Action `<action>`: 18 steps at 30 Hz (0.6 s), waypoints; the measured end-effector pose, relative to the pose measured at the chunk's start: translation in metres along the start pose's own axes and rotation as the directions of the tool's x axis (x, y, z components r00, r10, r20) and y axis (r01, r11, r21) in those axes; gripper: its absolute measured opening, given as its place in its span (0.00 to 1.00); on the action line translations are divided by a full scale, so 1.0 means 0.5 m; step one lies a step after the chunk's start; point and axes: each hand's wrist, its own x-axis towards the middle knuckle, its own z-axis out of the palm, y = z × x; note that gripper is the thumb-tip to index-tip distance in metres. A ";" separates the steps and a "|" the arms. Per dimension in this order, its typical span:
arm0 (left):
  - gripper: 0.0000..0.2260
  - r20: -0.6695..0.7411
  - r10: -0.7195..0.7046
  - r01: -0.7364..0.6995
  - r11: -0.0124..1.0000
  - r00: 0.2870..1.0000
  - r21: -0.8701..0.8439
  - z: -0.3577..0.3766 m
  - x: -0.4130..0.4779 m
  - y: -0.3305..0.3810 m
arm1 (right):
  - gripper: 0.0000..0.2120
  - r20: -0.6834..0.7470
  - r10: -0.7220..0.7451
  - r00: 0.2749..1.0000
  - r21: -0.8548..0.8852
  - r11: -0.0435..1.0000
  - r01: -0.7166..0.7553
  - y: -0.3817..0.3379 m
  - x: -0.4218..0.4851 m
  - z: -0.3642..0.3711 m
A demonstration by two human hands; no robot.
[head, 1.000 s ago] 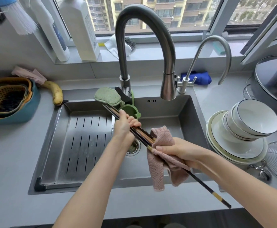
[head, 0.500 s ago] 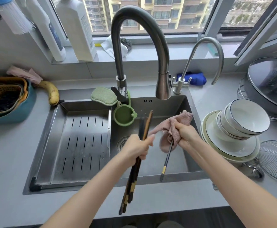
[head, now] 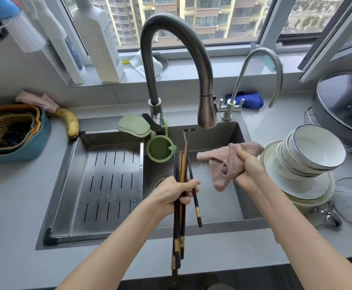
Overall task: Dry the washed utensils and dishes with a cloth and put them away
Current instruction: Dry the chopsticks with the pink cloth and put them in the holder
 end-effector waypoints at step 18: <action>0.13 -0.125 0.068 -0.138 0.677 0.990 -0.722 -0.040 0.047 0.038 | 0.06 0.303 0.036 0.952 -0.943 0.154 0.294 0.087 -0.154 -0.022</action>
